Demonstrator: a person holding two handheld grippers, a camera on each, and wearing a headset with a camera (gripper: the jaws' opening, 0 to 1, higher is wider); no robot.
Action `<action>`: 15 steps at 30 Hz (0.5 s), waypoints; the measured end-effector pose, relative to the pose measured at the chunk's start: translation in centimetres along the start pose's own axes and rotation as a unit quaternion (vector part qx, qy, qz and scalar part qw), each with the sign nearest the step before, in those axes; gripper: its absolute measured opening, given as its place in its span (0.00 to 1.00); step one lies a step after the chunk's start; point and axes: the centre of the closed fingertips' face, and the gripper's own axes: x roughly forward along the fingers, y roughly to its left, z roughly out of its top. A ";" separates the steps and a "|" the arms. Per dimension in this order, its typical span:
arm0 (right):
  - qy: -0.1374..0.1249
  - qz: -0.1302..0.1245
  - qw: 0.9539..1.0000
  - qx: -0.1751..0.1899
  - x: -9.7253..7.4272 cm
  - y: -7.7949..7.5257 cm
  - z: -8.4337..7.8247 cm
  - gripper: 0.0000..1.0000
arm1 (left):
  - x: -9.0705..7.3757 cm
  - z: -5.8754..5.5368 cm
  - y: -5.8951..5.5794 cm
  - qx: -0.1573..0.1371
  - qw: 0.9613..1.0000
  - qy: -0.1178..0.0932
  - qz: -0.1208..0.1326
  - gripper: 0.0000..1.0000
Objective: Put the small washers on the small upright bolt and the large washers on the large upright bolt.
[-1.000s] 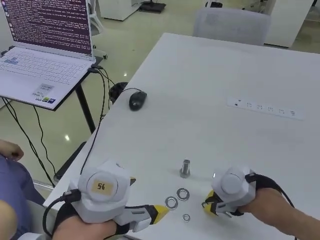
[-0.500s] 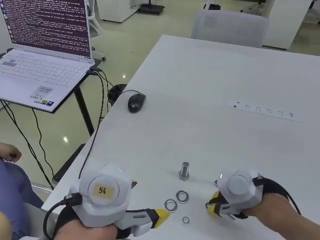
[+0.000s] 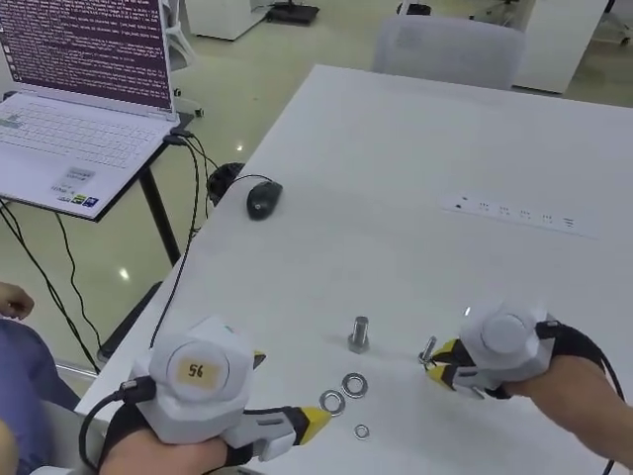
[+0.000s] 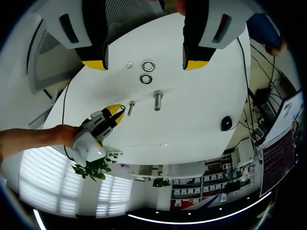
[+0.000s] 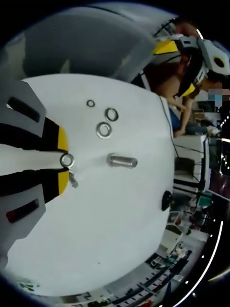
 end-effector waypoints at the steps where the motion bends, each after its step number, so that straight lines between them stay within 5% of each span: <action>1: -0.002 -0.007 1.000 -0.001 -0.3 -0.5 0.3 0.14 | 0.0 0.0 0.0 0.000 1.000 -0.001 0.000 0.62; 8: -0.005 -0.022 1.000 0.004 -0.6 -2.2 0.9 0.14 | 0.1 0.0 0.0 -0.002 1.000 0.000 -0.001 0.62; 15: 0.005 -0.017 1.000 0.004 0.3 -2.2 0.8 0.14 | 0.1 0.0 -0.1 -0.002 1.000 0.000 -0.001 0.62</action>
